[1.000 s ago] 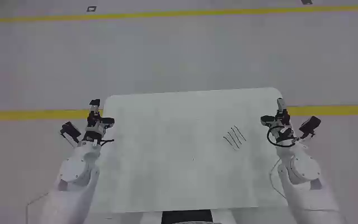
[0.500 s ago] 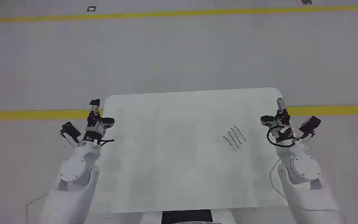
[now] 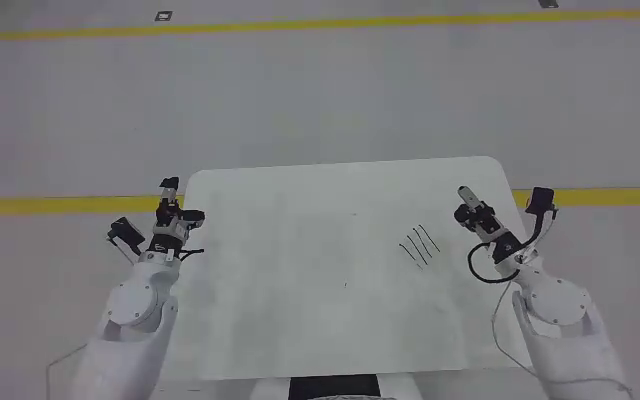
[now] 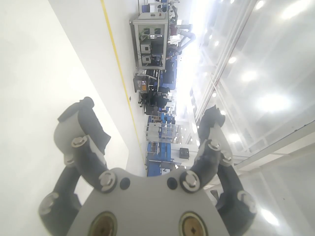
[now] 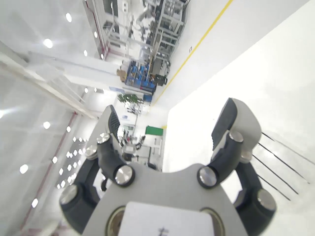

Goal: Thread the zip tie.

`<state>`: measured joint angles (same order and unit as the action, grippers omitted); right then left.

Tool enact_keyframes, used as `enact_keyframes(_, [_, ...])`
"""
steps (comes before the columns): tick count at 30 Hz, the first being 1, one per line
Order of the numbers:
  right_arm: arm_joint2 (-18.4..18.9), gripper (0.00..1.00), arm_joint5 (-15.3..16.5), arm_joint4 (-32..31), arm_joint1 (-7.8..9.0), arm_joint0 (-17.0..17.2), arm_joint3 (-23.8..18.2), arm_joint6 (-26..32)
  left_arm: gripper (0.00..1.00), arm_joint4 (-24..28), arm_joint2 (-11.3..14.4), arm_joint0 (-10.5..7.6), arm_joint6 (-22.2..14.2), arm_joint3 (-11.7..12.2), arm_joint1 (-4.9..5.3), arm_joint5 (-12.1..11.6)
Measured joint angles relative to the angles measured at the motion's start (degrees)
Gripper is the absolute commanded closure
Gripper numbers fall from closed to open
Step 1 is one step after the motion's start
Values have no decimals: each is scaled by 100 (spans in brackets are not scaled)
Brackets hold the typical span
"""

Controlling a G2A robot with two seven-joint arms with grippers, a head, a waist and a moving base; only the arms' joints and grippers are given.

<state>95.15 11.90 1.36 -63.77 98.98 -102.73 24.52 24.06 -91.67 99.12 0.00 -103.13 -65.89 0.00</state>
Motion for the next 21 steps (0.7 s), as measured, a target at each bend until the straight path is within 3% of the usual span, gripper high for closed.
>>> enact_keyframes(11, [-6, 0, -20, 28, 4, -30, -24, 17, 0, 0, 0, 0, 0, 0, 0, 0])
enact_keyframes(16, [-37, 0, 353, -606, 80, -395, 34, 820, 0, 0, 0, 0, 0, 0, 0, 0])
enact_keyframes(21, [-186, 0, 435, -1300, 137, -814, 220, 1355, 0, 0, 0, 0, 0, 0, 0, 0])
